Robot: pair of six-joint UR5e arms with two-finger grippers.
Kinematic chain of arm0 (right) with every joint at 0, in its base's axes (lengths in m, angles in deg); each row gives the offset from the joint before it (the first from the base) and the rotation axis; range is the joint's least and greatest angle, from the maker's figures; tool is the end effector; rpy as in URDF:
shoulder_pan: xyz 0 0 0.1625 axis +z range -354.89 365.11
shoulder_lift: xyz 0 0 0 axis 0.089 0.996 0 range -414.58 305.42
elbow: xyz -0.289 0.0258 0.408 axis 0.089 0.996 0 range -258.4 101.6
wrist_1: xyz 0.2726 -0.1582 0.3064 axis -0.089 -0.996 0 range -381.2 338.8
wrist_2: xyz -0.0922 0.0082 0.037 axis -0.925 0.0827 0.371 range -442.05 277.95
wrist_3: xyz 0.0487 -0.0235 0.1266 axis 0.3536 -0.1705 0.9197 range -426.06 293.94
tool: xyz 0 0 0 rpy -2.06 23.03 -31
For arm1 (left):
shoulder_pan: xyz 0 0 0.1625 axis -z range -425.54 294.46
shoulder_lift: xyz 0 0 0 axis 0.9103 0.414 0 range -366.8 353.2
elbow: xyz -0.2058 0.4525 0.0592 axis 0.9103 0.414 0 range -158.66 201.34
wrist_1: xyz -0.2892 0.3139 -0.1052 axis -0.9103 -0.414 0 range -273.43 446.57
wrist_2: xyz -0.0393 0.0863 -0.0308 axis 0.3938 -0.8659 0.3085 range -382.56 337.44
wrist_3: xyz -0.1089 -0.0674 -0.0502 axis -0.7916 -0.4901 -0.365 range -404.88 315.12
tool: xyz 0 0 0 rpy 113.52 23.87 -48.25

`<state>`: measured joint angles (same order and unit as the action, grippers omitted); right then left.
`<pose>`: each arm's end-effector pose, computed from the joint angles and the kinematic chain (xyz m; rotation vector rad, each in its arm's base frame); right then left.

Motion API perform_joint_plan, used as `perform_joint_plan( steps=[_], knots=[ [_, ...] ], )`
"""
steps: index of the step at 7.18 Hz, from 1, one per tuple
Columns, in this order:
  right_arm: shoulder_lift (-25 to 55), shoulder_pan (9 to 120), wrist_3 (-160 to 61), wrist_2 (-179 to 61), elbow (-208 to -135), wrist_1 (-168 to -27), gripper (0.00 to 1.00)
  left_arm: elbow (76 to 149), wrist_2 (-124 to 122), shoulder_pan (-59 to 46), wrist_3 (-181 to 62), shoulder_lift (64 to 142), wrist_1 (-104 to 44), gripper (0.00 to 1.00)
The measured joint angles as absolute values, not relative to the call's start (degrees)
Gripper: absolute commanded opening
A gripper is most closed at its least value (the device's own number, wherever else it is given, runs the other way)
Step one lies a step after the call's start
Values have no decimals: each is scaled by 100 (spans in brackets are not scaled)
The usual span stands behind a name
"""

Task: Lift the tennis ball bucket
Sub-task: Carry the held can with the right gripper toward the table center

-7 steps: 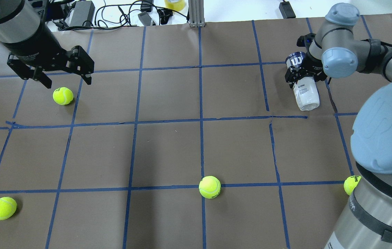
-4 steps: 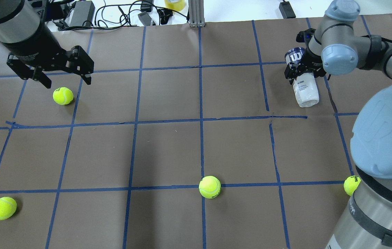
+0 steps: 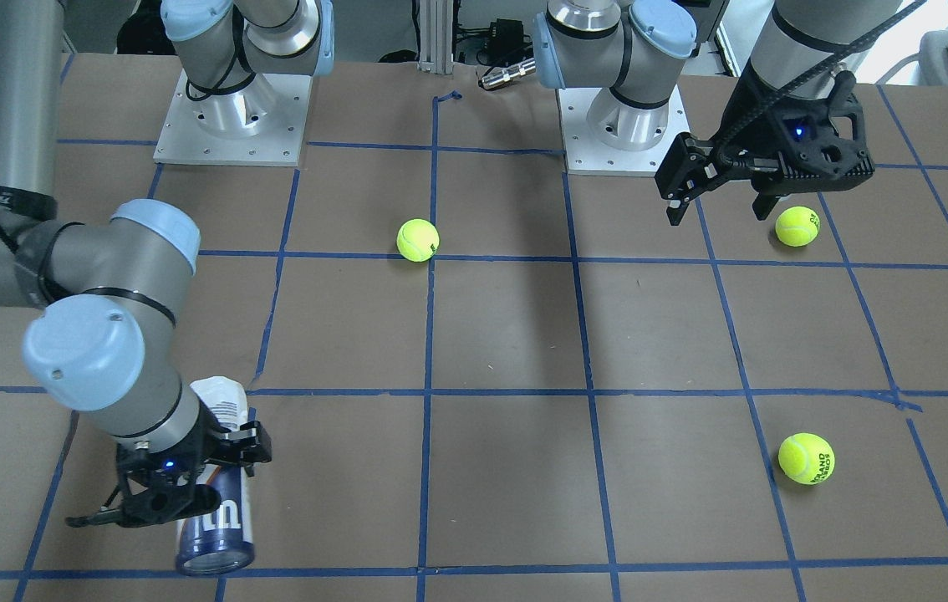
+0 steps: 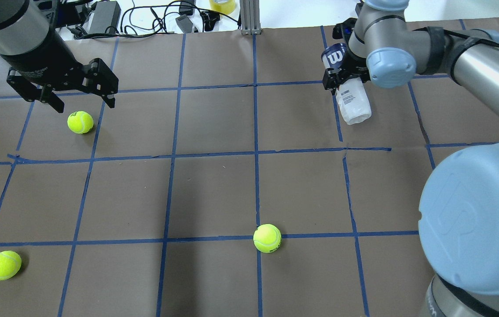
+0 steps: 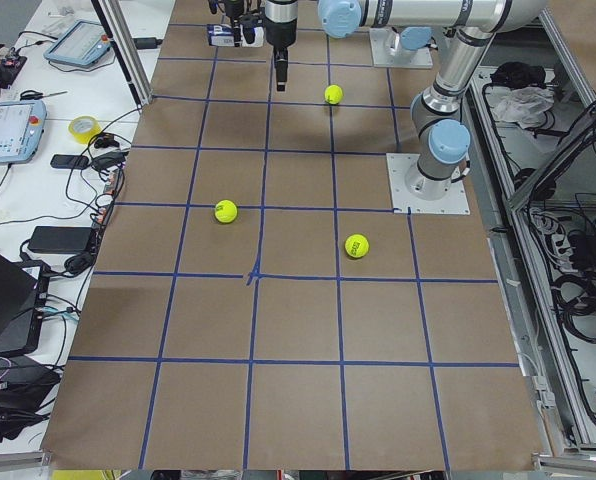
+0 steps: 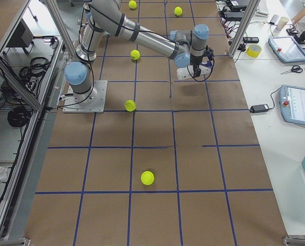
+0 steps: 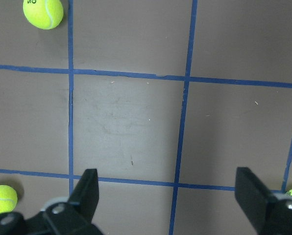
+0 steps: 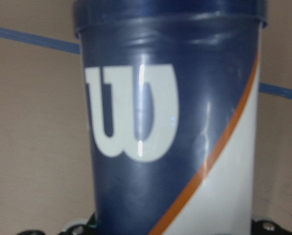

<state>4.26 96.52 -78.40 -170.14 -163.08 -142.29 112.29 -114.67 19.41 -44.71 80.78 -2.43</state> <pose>0.1563 -0.7442 0.2805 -0.3751 3.0911 -0.1470 -0.0835 -0.5124 0.5404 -0.1330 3.0994 -0.0640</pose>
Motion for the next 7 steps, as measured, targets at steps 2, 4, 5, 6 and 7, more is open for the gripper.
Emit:
perform_joint_plan(
  steps=[2, 4, 5, 6, 7],
  knots=[
    [426, 10419, -7985, -17004, -16172, -14184, 73, 11225, -11462, 1752, -4184, 8067, -229, 100],
    [419, 11083, -8608, -17006, -16135, -14213, 73, 11227, -11433, 1567, -3677, 8045, -232, 100],
    [390, 11321, -9365, -17010, -16123, -14299, 73, 11229, -11409, 1538, -3599, 8042, -242, 100],
    [344, 11434, -10257, -17007, -16113, -14440, 73, 11230, -11401, 1528, -3570, 8040, -264, 100],
    [268, 11510, -11000, -16971, -16111, -14626, 79, 11229, -11402, 1526, -3561, 8039, -275, 100]
  ],
)
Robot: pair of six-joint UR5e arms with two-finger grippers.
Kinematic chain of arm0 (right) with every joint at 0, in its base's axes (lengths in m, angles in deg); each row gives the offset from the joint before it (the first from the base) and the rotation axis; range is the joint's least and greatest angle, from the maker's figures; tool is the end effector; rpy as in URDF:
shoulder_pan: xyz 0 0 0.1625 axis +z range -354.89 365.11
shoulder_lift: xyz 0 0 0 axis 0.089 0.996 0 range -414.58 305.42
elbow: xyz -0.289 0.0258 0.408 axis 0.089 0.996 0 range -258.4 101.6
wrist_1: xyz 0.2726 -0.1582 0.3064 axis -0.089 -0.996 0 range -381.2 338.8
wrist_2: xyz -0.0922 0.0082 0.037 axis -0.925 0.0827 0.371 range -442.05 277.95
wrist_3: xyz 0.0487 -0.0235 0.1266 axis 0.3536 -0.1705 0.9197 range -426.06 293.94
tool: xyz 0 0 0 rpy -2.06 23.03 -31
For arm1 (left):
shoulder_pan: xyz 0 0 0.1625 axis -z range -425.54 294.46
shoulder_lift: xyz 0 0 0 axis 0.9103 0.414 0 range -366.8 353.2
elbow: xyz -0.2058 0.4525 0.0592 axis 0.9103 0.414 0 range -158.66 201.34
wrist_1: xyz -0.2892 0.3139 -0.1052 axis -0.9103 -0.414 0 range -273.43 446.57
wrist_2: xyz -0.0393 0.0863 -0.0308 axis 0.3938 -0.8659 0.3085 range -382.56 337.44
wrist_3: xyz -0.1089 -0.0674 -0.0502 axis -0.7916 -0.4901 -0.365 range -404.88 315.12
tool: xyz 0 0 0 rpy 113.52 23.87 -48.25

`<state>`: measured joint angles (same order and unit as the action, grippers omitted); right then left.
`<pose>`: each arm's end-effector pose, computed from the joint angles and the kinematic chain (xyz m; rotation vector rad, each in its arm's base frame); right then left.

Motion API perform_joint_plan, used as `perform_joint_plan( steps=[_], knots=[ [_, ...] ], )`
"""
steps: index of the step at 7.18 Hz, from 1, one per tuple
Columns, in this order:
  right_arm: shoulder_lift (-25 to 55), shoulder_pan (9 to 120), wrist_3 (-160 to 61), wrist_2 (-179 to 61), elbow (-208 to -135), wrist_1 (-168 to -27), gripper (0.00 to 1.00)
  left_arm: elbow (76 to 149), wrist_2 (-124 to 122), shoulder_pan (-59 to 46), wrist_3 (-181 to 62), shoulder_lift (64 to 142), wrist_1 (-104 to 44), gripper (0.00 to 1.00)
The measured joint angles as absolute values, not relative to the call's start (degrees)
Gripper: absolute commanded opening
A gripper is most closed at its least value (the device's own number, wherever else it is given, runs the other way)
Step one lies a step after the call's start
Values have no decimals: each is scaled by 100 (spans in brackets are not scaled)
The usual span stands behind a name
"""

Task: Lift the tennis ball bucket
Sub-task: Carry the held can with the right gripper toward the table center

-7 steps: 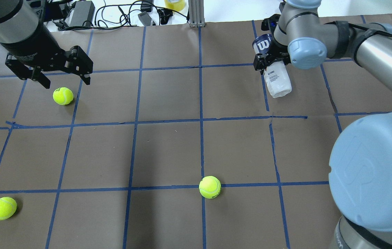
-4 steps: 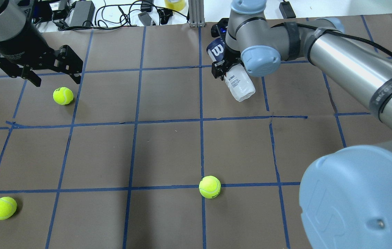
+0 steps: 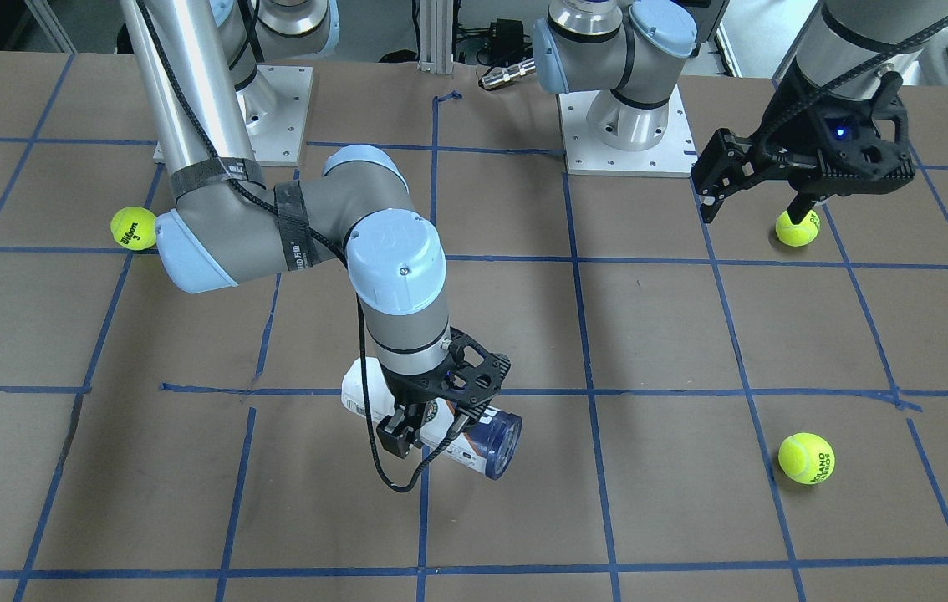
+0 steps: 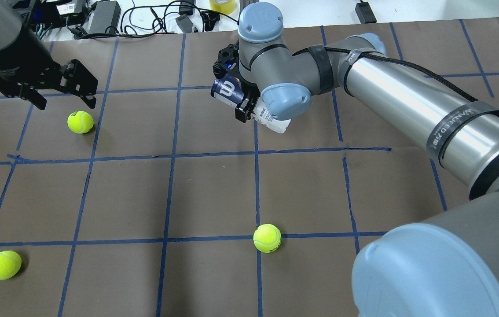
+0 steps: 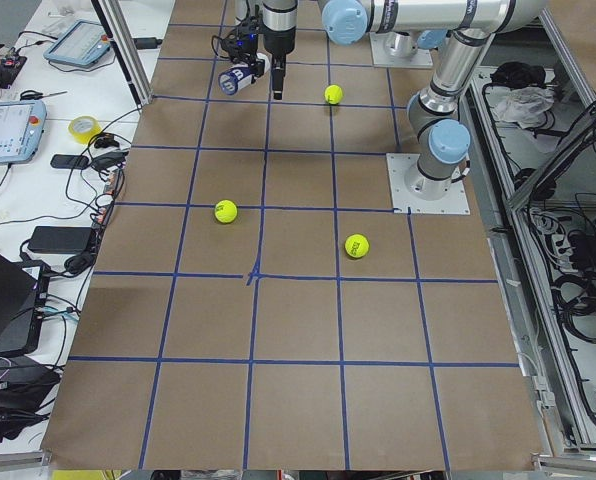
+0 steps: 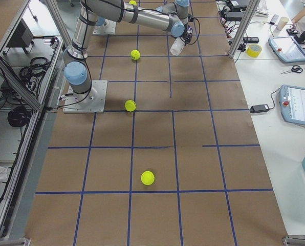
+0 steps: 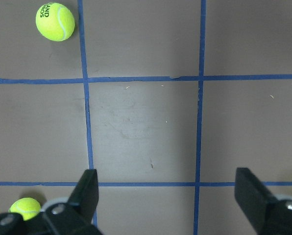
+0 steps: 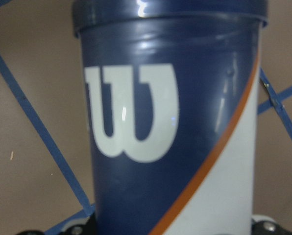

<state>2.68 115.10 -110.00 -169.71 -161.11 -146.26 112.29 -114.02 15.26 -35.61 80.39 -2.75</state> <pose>0.3939 -0.6763 0.2847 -1.6589 2.6483 -0.2702 -0.0483 -0.5141 0.5432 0.0013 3.1088 -0.0615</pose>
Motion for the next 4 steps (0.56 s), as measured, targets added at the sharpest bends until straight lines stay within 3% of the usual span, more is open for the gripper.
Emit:
perform_joint_plan(
  steps=[2, 4],
  knots=[
    [20, 11837, -11991, -16578, -16113, -15084, 74, 11227, -11426, 1523, -3557, 8033, -281, 100],
    [-164, 12069, -12603, -16425, -16062, -15213, 81, 11223, -11445, 1521, -3557, 8031, -281, 100]
  ],
)
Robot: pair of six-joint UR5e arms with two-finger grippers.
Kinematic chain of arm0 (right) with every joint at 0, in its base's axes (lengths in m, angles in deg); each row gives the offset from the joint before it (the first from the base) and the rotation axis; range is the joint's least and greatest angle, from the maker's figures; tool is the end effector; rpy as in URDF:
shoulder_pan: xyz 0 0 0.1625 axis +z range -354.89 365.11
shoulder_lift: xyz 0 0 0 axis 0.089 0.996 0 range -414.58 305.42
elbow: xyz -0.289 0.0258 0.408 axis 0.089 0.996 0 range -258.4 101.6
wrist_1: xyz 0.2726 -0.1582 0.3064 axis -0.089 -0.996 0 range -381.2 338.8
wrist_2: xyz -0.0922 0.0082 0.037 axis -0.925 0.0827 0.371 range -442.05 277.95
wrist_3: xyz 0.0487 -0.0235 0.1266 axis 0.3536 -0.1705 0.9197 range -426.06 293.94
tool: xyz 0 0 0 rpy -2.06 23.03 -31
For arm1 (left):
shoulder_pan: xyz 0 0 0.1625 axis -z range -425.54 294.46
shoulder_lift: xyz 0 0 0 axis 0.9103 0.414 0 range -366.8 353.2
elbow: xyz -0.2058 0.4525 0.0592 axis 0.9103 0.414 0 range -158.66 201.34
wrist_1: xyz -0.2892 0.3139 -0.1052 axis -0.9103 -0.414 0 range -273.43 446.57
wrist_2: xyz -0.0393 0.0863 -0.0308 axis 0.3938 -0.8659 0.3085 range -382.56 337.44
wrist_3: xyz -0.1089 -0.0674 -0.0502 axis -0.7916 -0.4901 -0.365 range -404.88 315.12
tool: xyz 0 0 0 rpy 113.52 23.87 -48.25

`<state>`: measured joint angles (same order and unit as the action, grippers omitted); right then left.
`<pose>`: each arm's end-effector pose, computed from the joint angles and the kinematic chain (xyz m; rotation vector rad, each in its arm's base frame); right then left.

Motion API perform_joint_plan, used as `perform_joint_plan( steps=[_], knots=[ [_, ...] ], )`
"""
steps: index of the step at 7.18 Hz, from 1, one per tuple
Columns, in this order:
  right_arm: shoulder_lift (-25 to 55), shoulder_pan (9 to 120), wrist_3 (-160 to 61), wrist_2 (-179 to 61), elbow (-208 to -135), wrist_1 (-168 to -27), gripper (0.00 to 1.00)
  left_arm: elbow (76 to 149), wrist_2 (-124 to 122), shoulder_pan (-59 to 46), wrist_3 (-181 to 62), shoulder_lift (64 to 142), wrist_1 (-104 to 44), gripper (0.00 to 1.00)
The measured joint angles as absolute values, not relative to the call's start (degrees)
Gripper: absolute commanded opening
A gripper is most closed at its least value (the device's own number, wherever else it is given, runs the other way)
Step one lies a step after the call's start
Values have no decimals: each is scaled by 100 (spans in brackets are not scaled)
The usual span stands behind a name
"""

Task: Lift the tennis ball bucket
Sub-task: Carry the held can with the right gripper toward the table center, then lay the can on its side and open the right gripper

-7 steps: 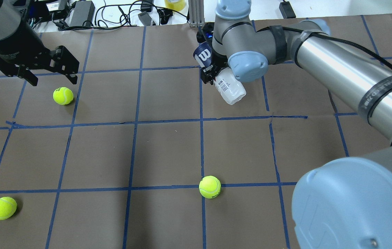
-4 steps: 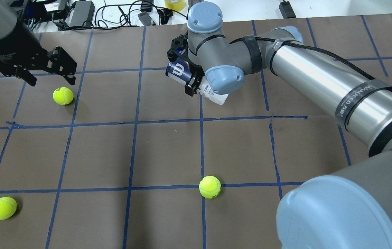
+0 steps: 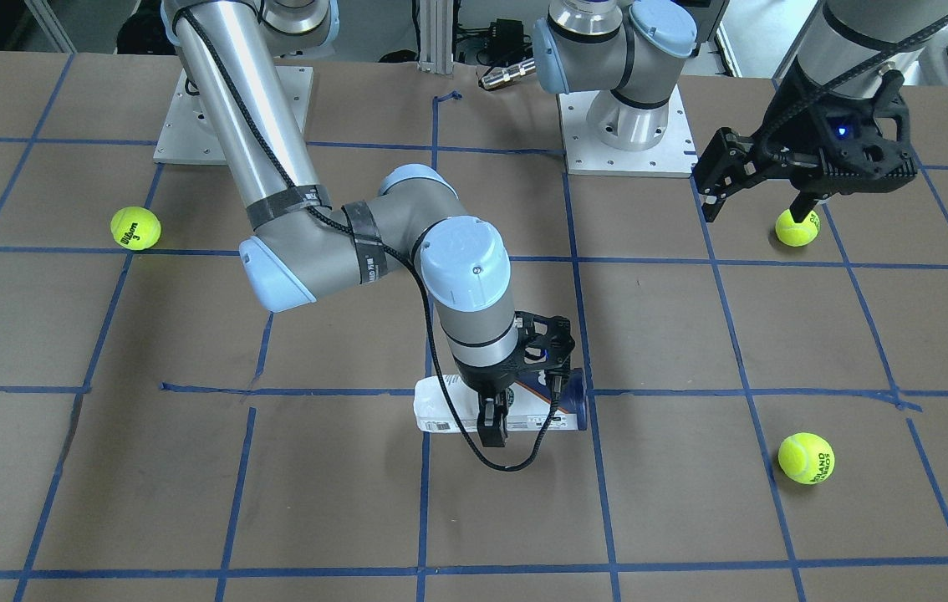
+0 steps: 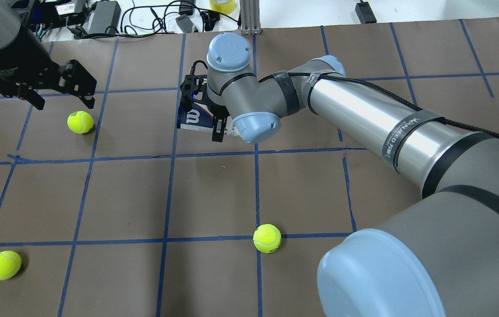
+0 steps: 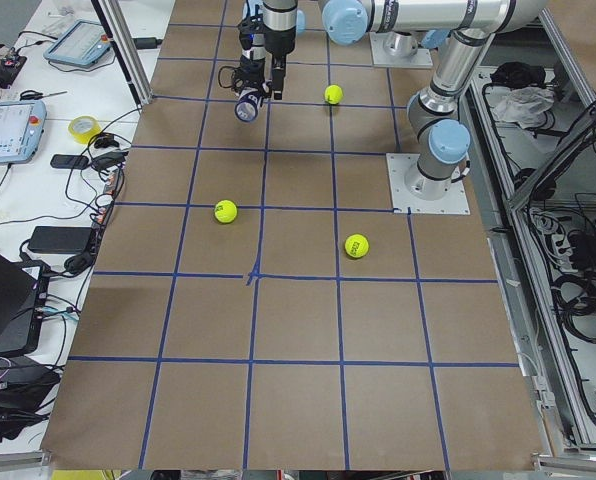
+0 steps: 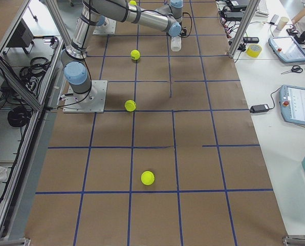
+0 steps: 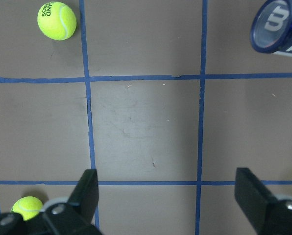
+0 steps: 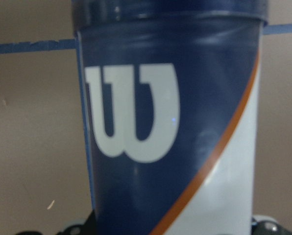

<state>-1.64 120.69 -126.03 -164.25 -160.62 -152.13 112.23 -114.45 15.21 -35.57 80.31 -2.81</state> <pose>0.4792 -0.6489 0.2438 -2.0876 2.2252 -0.3588 -0.0469 -0.5134 0.5444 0.0007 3.1011 -0.0616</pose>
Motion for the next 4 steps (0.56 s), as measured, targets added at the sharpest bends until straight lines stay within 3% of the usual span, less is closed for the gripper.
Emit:
perform_joint_plan(
  steps=[1, 4],
  knots=[
    [-222, 12138, -12801, -16414, -16044, -15226, 87, 11224, -11448, 1517, -3557, 8028, -281, 100],
    [-330, 12213, -12959, -16415, -15994, -15255, 90, 11230, -11450, 1511, -3556, 8022, -281, 100]
  ],
)
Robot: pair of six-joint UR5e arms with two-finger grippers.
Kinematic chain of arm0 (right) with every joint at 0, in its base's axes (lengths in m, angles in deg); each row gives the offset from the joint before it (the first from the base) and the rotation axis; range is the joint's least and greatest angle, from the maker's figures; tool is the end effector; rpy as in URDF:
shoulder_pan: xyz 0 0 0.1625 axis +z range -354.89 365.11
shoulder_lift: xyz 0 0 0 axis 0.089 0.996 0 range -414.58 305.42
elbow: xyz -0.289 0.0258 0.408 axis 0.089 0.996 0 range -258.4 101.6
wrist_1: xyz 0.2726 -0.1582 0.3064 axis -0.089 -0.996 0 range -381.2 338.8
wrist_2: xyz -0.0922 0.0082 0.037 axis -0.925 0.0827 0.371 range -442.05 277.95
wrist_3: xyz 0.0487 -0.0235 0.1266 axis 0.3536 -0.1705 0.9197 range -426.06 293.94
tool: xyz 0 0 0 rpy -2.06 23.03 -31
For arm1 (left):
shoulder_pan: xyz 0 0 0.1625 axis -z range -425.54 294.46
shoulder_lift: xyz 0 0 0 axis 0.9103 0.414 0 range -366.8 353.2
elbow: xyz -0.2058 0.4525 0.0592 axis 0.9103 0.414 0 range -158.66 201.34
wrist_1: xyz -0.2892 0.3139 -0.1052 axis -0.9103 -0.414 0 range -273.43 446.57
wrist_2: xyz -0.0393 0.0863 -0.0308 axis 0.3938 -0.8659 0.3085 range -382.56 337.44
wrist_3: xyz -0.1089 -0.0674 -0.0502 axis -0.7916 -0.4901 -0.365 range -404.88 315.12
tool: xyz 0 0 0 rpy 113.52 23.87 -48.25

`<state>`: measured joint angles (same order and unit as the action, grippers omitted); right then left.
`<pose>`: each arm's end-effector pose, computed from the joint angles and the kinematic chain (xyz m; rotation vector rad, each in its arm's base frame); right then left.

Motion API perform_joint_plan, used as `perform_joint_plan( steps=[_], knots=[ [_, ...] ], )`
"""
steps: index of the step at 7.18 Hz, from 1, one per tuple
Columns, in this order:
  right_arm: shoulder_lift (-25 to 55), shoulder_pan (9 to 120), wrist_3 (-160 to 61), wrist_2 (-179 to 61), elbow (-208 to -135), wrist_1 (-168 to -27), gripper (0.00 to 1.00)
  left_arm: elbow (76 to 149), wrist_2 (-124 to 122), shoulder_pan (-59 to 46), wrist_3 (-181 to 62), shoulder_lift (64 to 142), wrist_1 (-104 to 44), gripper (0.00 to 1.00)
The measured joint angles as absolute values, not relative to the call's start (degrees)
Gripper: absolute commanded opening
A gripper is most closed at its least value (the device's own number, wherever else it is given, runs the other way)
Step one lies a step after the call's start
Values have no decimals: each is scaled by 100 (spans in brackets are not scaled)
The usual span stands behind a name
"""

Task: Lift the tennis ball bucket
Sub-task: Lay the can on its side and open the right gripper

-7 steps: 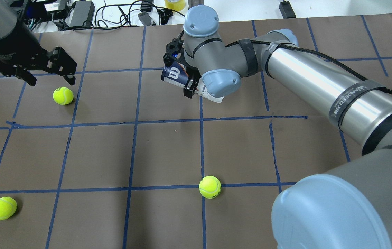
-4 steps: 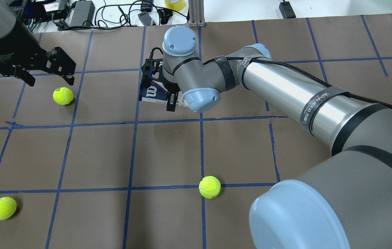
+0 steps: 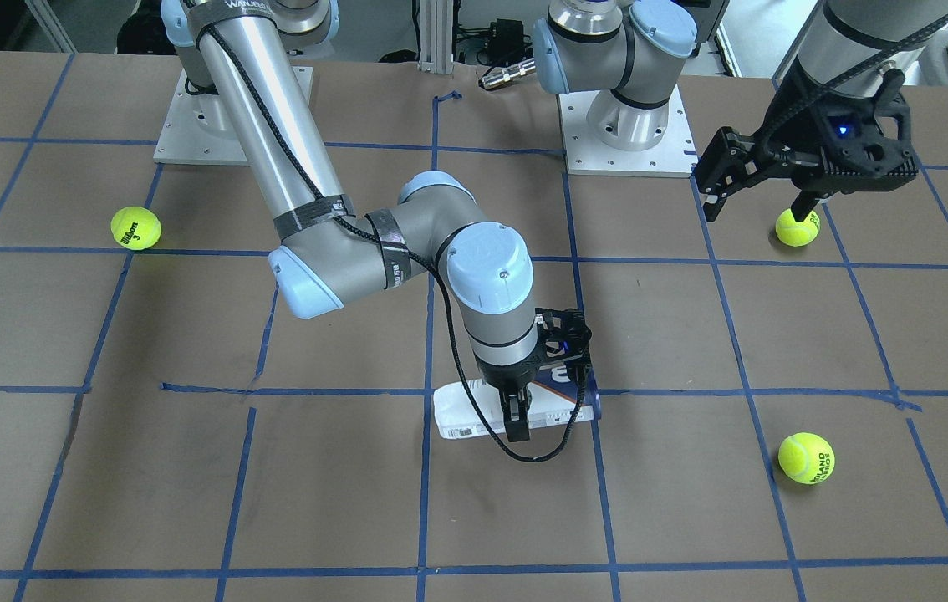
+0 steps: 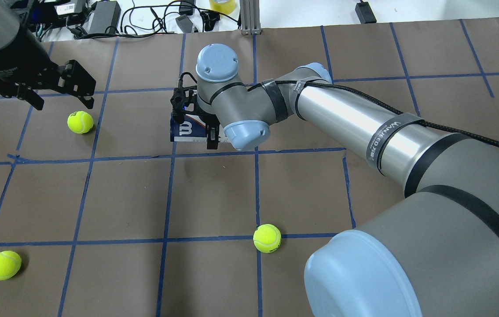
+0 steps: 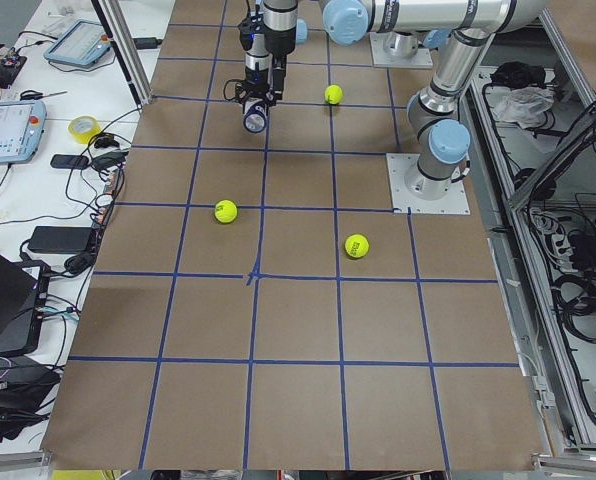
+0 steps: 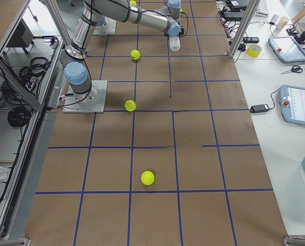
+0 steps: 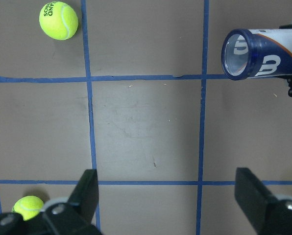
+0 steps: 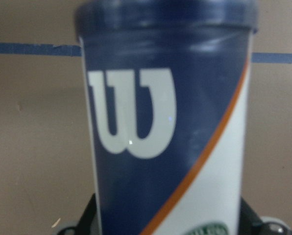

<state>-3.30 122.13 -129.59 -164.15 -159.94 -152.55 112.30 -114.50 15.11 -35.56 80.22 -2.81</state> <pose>0.4987 -0.6426 0.2275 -2.1828 2.1332 -0.3474 -0.0460 -0.5127 0.5445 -0.0018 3.1001 -0.0618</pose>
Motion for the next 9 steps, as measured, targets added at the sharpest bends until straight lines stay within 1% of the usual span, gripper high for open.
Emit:
perform_joint_plan(
  steps=[1, 2, 3, 6, 9],
  knots=[
    [-347, 12215, -12953, -16430, -16006, -15253, 91, 11230, -11454, 1510, -3556, 8022, -284, 100],
    [-372, 12217, -12935, -16465, -16016, -15254, 95, 11230, -11459, 1512, -3557, 8022, -285, 100],
    [-392, 12218, -12920, -16495, -16004, -15256, 100, 11230, -11446, 1512, -3557, 8022, -285, 100],
    [-296, 12213, -12722, -16518, -15991, -15193, 100, 11215, -11362, 1474, -3536, 8053, -303, 100],
    [437, 11851, -12570, -16451, -15968, -14369, 100, 11222, -10983, 1435, -3523, 8161, -248, 100]
  ],
)
